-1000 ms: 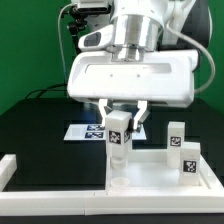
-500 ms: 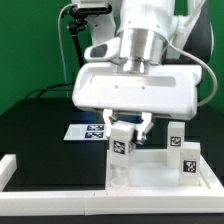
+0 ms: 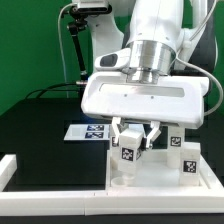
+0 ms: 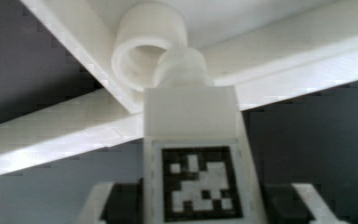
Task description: Assemble square table
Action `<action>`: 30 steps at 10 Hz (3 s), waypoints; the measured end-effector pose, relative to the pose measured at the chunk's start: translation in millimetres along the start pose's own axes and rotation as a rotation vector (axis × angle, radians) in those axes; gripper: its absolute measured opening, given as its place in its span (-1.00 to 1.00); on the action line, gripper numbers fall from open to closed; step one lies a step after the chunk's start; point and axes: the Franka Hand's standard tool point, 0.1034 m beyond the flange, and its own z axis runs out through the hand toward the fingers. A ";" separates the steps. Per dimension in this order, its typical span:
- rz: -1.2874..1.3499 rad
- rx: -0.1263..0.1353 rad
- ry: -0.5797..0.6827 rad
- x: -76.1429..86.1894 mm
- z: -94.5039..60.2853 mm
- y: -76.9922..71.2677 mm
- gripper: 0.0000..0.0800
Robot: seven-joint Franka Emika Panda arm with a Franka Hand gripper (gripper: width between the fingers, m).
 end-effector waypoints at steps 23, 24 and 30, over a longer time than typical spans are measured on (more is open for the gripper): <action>-0.037 -0.015 -0.002 -2.7 5.6 10.0 0.62; -0.037 -0.015 -0.002 -2.7 5.6 10.0 0.62; 0.002 0.048 -0.060 20.5 -12.0 12.8 0.62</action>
Offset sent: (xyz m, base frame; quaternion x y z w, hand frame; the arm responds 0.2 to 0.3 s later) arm -0.0155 -0.0059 0.0025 0.0165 -0.0090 0.0003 0.9998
